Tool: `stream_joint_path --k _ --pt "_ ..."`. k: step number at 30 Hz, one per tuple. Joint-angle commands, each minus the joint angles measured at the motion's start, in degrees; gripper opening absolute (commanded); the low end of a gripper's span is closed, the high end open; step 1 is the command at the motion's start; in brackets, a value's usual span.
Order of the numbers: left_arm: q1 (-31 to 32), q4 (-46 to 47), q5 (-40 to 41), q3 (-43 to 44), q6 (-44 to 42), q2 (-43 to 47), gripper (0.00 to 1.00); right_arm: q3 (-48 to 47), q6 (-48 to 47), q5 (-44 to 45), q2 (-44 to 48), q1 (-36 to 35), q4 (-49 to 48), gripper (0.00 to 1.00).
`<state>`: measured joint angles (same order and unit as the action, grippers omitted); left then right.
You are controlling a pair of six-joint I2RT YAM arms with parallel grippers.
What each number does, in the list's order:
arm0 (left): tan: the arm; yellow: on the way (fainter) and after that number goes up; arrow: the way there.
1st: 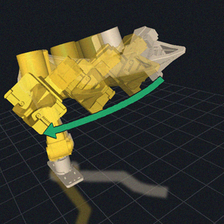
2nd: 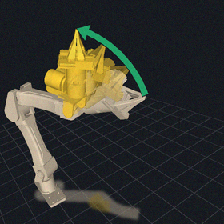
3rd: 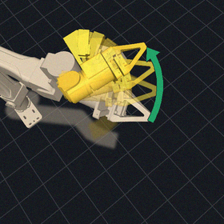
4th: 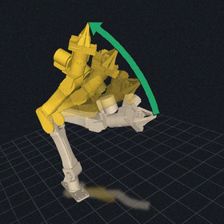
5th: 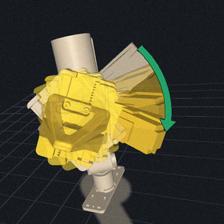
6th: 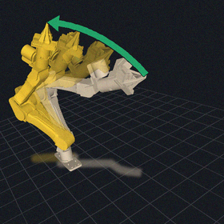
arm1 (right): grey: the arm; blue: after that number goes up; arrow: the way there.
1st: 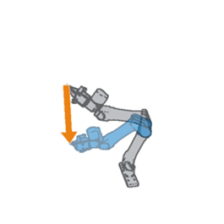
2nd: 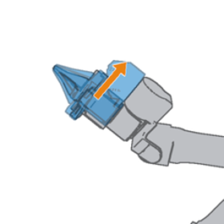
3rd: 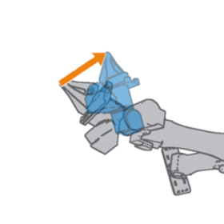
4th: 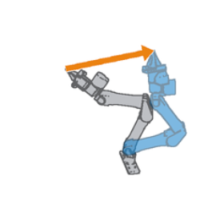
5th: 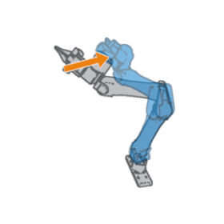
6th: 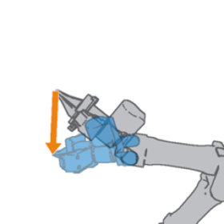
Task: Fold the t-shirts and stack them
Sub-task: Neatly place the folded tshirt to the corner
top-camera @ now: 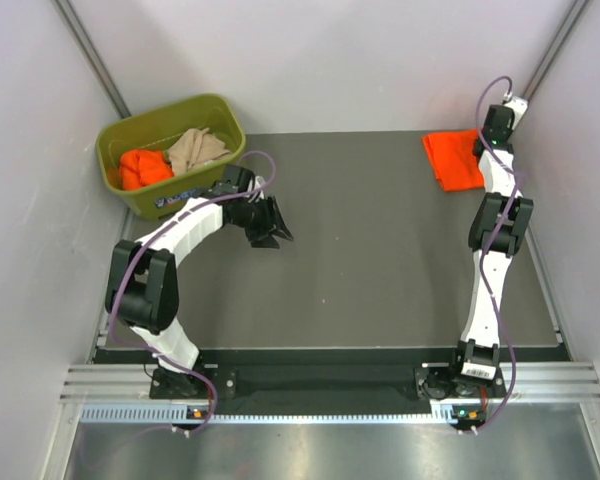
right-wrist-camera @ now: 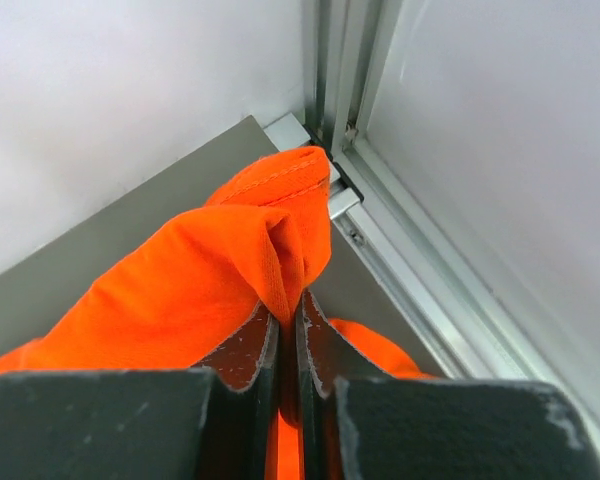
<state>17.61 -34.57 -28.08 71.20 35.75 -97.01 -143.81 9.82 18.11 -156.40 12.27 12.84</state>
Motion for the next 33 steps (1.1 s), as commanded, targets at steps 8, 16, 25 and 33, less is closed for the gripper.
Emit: stream_joint_path --k 8,16,25,33 --pt "-0.2 2.05 -0.05 -2.64 0.64 5.69 0.53 -3.5 12.76 0.79 0.04 -0.32 0.61 0.0" --pt "-0.2 1.52 0.56 -3.87 0.55 8.85 0.54 -1.3 5.57 4.3 2.93 1.43 0.7 0.44" --pt "-0.2 3.98 -0.05 -8.79 1.34 15.87 0.54 -0.16 -7.26 4.39 13.64 1.27 3.59 0.67" --pt "-0.2 3.1 -0.49 -13.8 -0.24 26.86 0.58 14.12 -11.32 8.53 33.68 -5.49 12.37 0.91"
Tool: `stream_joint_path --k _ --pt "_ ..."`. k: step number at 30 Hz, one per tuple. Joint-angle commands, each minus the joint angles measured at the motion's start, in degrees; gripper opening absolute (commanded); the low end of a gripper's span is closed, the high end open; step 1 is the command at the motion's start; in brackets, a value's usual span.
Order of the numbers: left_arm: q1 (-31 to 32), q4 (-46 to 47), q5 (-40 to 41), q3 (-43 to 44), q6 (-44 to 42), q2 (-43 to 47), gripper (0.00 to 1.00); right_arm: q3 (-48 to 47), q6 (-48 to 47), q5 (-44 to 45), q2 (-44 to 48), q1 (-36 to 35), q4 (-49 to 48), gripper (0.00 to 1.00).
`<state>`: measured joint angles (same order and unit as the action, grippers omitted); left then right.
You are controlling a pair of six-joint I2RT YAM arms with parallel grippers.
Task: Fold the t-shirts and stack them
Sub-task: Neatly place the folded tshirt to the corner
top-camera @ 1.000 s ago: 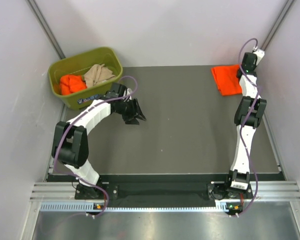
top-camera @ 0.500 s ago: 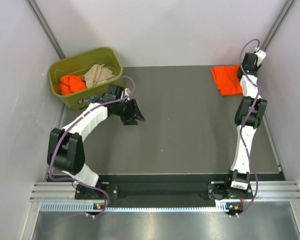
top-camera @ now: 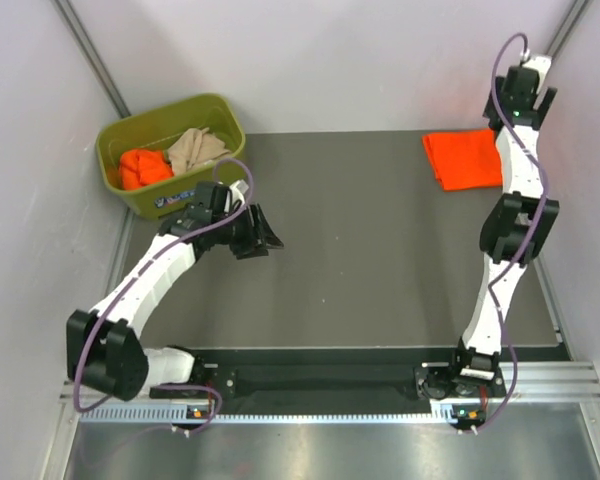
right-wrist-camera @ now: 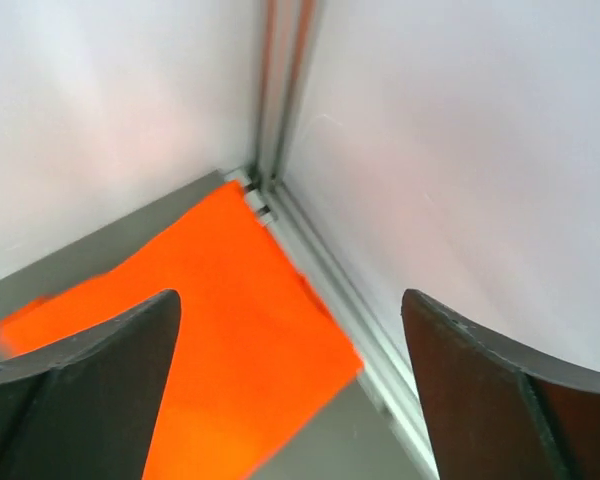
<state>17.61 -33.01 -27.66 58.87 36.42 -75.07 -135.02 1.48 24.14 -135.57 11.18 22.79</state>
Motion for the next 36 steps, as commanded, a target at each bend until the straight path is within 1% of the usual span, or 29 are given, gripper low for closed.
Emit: stream_joint_path --k 1,2,3,4,5,6,8,9,10,11,12,13,14,15,16,17,18,20,21,22,23,24,25,26,29,32,34,36 --pt "-0.2 1.12 -1.34 -2.61 -0.83 7.45 0.58 7.47 -1.93 1.71 17.66 -5.2 5.75 0.93" --pt "-0.2 1.11 -1.52 -3.32 -0.83 8.87 0.59 9.32 -0.09 1.0 19.88 -6.16 7.61 0.95" --pt "-0.2 1.28 -1.69 -4.02 -0.92 10.37 0.62 13.95 0.63 -0.66 22.34 -8.26 9.1 0.97" --pt "-0.2 1.29 -1.78 -5.33 -0.92 13.51 0.64 16.87 1.33 -1.02 27.5 -9.58 10.86 1.0" --pt "-0.2 1.55 -1.87 -6.04 -0.66 14.85 0.66 20.12 2.03 -1.37 30.33 -10.73 11.14 1.0" --pt "-0.2 2.33 -2.22 -7.53 -0.48 17.73 0.69 27.2 3.52 -3.29 36.37 -13.96 11.4 1.0" --pt "-0.2 3.3 -1.96 -9.03 0.57 20.12 0.73 34.87 6.51 -6.37 42.81 -16.09 10.36 1.0" --pt "-0.2 4.09 -2.05 -10.6 2.06 21.18 0.75 43.09 8.44 -11.61 45.98 -17.58 9.57 1.0" --pt "-0.2 4.97 -2.13 -11.32 2.94 23.19 0.76 47.44 13.24 -14.18 52.45 -18.12 8.69 1.0" --pt "-0.2 5.76 -2.05 -12.02 3.82 24.08 0.78 51.92 15.9 -16.65 55.73 -18.56 5.98 1.0" --pt "-0.2 7.16 -1.61 -13.07 5.48 26.09 0.8 61.36 18.02 -21.63 59.24 -19.87 3.87 1.0" --pt "-0.2 7.78 -1.17 -13.69 6.11 27.07 0.83 66.68 20.47 -22.81 66.85 -20.93 0.71 1.0" --pt "-0.2 8.66 -0.56 -14.48 6.64 28.12 0.87 72.04 21.98 -23.0 71.1 -21.98 -2.02 1.0" --pt "-0.29 9.63 0.84 -15.97 8.03 29.96 0.9 82.53 23.82 -23.96 75.41 -23.38 -8.31 0.99" --pt "-0.2 10.51 1.11 -16.94 9.09 30.85 0.92 86.99 27.75 -26.31 83.54 -23.4 -10.2 1.0" --pt "-0.2 11.65 1.12 -17.99 10.32 31.64 0.93 90.6 29.97 -26.6 87.19 -23.48 -10.48 1.0" --pt "-0.2 14.7 0.77 -20.61 12.94 33.3 0.93 96.47 34.17 -27.39 93.14 -23.57 -10.31 1.0" --pt "-0.2 18.49 0.41 -24.05 16.38 35.15 0.93 100.37 36.13 -28.09 97.84 -23.57 -7.77 1.0" --pt "-0.2 21.38 -0.2 -28.24 20.57 37.08 0.94 103.52 37.27 -28.36 101.52 -23.57 -5.93 1.0" --pt "-0.2 26.2 -0.29 -30.46 22.7 38.06 0.94 104.95 37.89 -28.62 103.12 -23.57 -4.43 1.0" --pt "-0.2 28.77 -0.2 -32.57 26.73 39.02 0.94 107.31 38.33 -29.06 104.18 -23.57 -2.85 1.0" --pt "-0.2 30.8 -0.81 -36.33 28.33 40.86 0.94 108.03 38.69 -29.5 105.41 -23.66 -1.36 1.0" --pt "-0.2 34.99 -0.9 -38.02 29.57 41.57 0.94 108.65 38.78 -29.68 105.77 -23.57 2.57 1.0" --pt "-0.2 35.73 -1.08 -40.39 30.63 42.97 0.94 109.26 38.87 -29.59 106.03 -23.66 4.35 1.0" --pt "-0.2 35.92 -0.91 -42.78 30.99 44.56 0.94 110.14 36.41 -31.6 107.88 -23.66 7.62 1.0" --pt "-0.2 37.05 -0.73 -46.11 31.95 47.37 0.94 111.99 34.83 -34.68 110.6 -23.66 6.57 1.0" --pt "-0.2 38.46 -0.64 -47.7 33.44 50.18 0.94 113.04 35.61 -35.21 110.43 -23.57 6.57 1.0" --pt "-0.2 45.38 -2.65 -52.09 38.44 54.22 0.94 114.19 34.57 -38.71 112.0 -23.66 6.23 1.0"
